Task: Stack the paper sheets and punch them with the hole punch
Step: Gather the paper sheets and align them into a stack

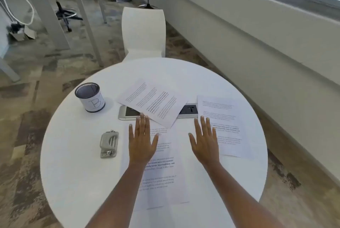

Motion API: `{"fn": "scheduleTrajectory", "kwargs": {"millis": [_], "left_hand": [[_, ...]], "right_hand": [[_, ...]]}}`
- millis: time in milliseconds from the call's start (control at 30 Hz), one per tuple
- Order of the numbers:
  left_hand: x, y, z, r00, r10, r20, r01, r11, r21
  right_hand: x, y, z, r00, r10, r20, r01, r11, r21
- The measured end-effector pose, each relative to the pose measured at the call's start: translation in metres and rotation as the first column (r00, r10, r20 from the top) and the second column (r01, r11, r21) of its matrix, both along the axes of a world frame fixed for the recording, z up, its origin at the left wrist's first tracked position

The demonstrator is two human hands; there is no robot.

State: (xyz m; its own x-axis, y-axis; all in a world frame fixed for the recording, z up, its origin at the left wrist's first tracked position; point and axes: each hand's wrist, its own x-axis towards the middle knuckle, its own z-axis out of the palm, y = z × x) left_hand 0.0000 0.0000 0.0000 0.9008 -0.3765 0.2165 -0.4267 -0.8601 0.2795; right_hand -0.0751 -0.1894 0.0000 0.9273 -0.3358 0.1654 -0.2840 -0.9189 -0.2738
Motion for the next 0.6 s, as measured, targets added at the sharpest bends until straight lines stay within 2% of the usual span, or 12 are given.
{"fn": "scheduleTrajectory", "kwargs": {"millis": [100, 367, 533, 600], "left_hand": [[-0.011, 0.006, -0.014, 0.998, 0.041, -0.053, -0.038, 0.998, 0.047], [-0.03, 0.015, -0.044, 0.972, 0.022, -0.232, 0.02, 0.984, 0.178], [-0.033, 0.019, -0.055, 0.961, 0.018, -0.278, 0.023, 0.989, 0.143], [-0.033, 0.019, -0.056, 0.954, 0.024, -0.299, 0.015, 0.992, 0.128]], "right_hand": [[-0.01, 0.012, -0.016, 1.0, -0.023, 0.001, 0.023, 1.0, 0.015], [-0.034, 0.028, -0.061, 0.956, -0.036, -0.29, 0.055, 0.997, 0.058], [-0.043, 0.04, -0.063, 0.972, -0.062, -0.225, 0.076, 0.996, 0.054], [-0.044, 0.04, -0.067, 0.962, -0.058, -0.267, 0.08, 0.994, 0.072]]}}
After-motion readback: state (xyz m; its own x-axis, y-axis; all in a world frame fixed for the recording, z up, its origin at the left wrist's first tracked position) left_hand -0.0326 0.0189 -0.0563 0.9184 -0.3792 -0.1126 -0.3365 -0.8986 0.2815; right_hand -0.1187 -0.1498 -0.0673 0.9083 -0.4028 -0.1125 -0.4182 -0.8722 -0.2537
